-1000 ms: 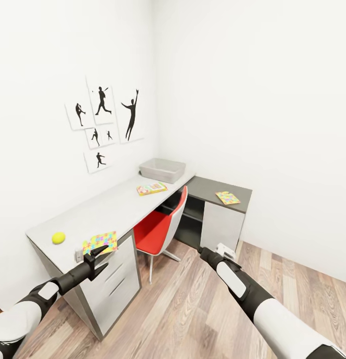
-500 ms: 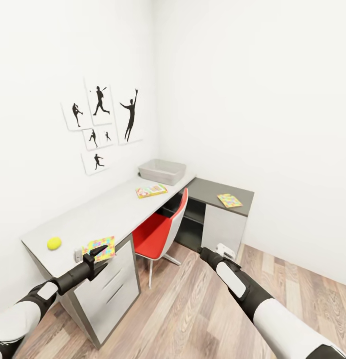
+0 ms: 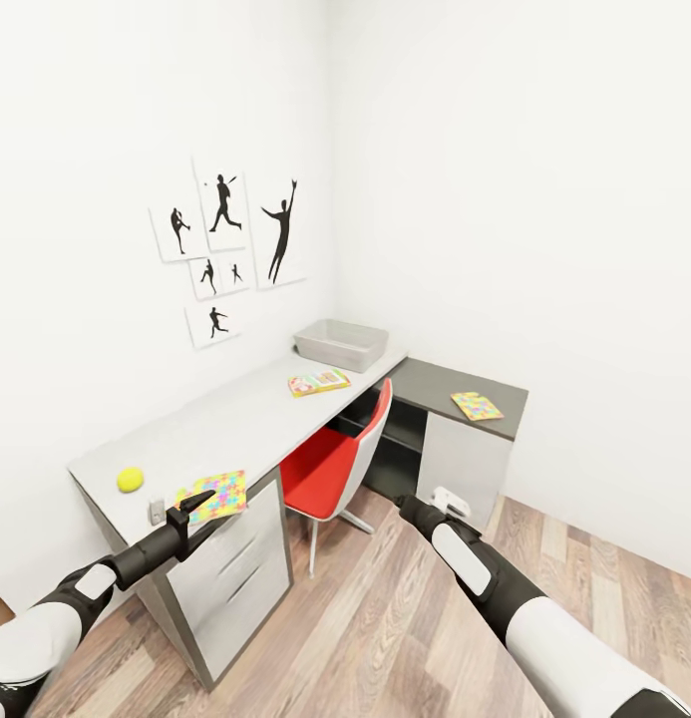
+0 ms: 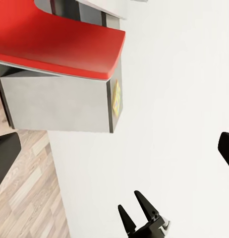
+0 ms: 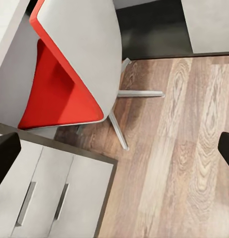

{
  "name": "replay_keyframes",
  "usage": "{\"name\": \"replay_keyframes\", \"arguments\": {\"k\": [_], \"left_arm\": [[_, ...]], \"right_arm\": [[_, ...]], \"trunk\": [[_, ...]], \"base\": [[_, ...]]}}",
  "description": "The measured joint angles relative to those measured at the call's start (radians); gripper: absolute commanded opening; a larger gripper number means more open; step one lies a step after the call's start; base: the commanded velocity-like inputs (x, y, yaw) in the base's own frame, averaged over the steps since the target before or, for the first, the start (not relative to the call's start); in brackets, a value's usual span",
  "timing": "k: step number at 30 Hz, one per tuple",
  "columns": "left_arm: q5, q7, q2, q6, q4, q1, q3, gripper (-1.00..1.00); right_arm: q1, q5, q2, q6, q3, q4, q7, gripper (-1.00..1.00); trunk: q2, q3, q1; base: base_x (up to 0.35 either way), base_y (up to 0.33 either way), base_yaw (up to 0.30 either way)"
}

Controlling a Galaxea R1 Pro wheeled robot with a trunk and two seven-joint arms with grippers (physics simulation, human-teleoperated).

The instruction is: Put all the toys in the child's room - the three board games (two on the bed and one on the table), the two jigsaw puzzles on the table, and the tennis ball on the table - inside the toy box on the table in the child's room.

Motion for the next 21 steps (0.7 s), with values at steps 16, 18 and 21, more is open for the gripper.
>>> {"name": "replay_keyframes", "arguments": {"k": [16,18,21], "left_arm": [[0.0,0.0,-0.006,-0.001,0.0,0.0,-0.001,1.0],[0.0,0.0,-0.007,-0.001,0.0,0.0,-0.001,1.0],[0.0,0.0,-0.007,-0.002,0.0,0.0,-0.001,1.0]], "right_arm": [[0.0,-0.001,0.0,0.001,0.0,0.0,0.0,1.0],[0.0,-0.002,0.0,0.001,0.0,0.0,0.0,1.0],[0.0,-0.002,0.0,0.001,0.0,0.001,0.001,1.0]], "trunk": [[0.0,0.0,0.0],[0.0,0.0,0.0],[0.0,0.0,0.0]], "base": [[0.0,0.0,0.006],[0.0,0.0,0.0],[0.0,0.0,0.0]]}}
